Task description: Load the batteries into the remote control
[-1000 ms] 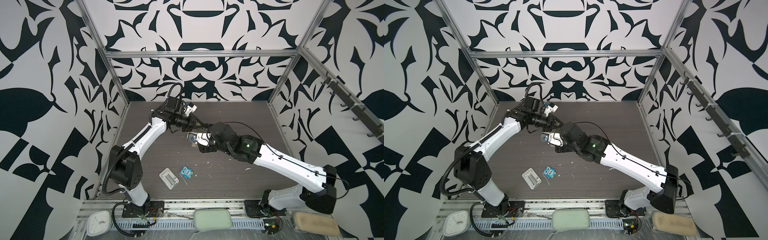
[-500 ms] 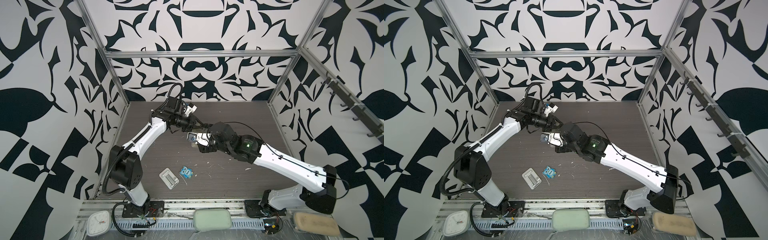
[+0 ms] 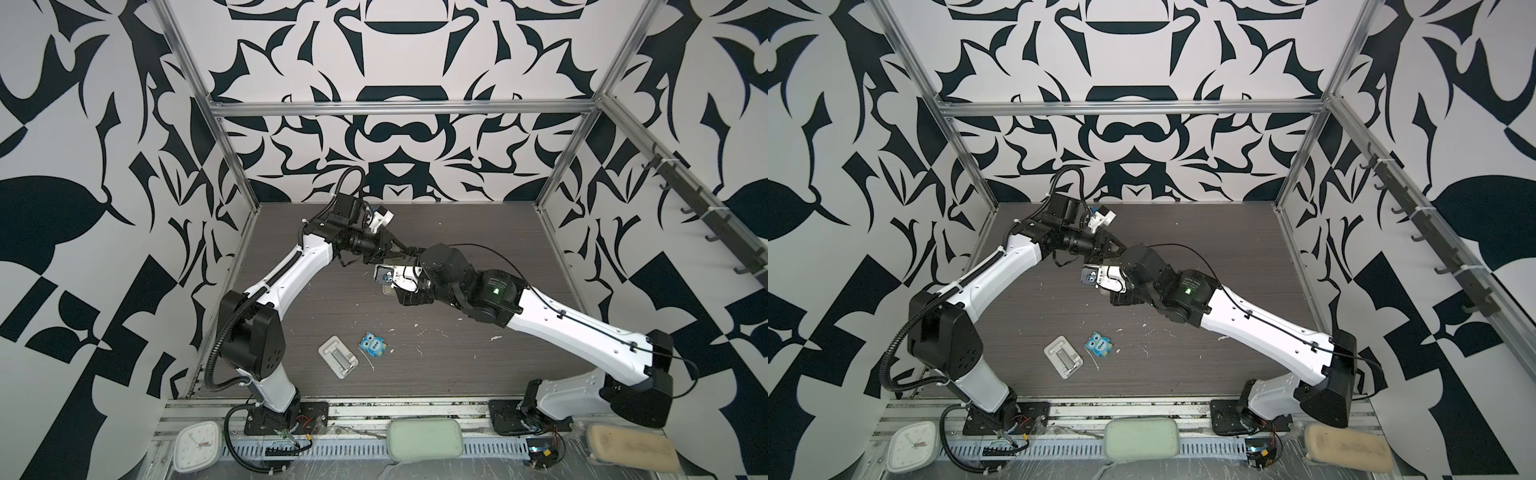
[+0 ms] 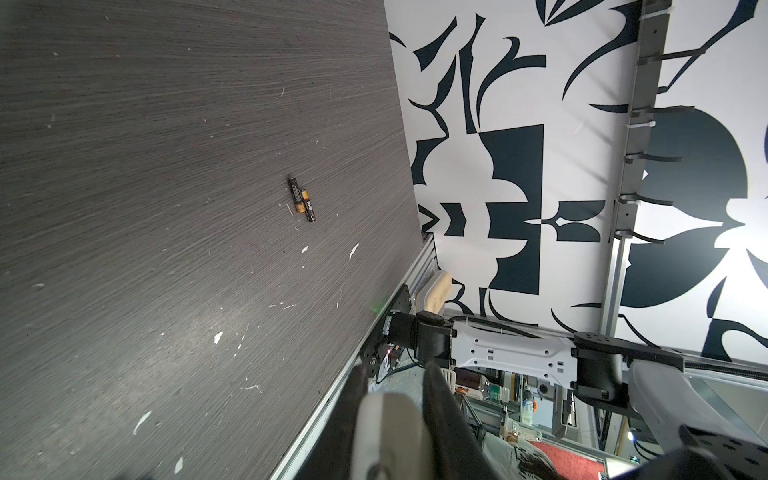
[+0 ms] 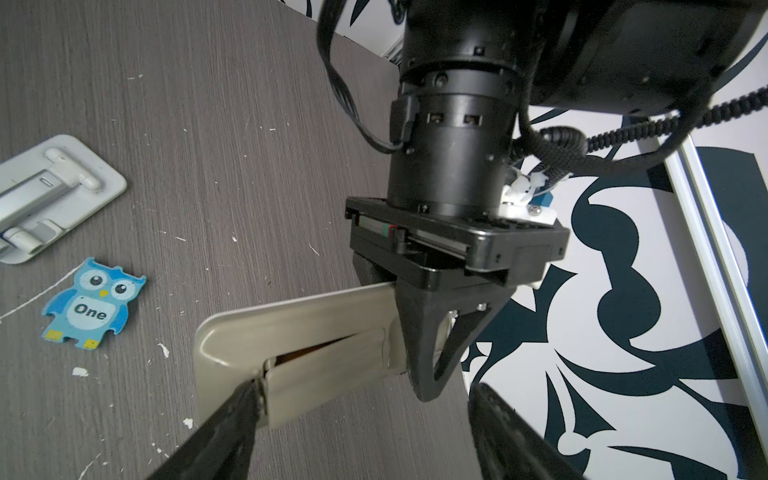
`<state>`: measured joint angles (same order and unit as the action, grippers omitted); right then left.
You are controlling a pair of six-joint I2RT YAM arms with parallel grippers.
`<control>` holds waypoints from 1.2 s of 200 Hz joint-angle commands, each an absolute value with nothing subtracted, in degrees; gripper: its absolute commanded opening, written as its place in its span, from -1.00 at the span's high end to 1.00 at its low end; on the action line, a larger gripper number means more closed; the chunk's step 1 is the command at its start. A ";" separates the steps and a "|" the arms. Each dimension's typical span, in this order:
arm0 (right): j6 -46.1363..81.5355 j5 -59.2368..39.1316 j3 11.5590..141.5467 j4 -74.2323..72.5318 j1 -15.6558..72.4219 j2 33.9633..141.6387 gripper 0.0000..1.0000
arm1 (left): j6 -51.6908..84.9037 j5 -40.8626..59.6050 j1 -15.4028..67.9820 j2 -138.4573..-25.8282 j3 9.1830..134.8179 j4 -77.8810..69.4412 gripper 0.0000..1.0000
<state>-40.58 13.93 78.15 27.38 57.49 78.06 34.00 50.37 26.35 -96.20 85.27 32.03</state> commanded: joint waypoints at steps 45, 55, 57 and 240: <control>-40.91 18.06 79.54 25.13 55.90 76.81 -0.65 | 32.70 54.15 26.54 -96.05 86.85 36.21 1.00; -40.87 18.01 79.62 25.09 55.90 76.71 -0.65 | 32.74 54.19 26.55 -96.06 86.76 36.19 1.00; -40.91 18.01 79.63 25.10 55.90 76.68 -0.65 | 32.71 54.15 26.55 -96.06 86.77 36.18 1.00; -40.12 15.04 79.18 26.21 55.90 75.59 -0.65 | 32.87 53.58 26.46 -95.62 86.05 35.73 1.00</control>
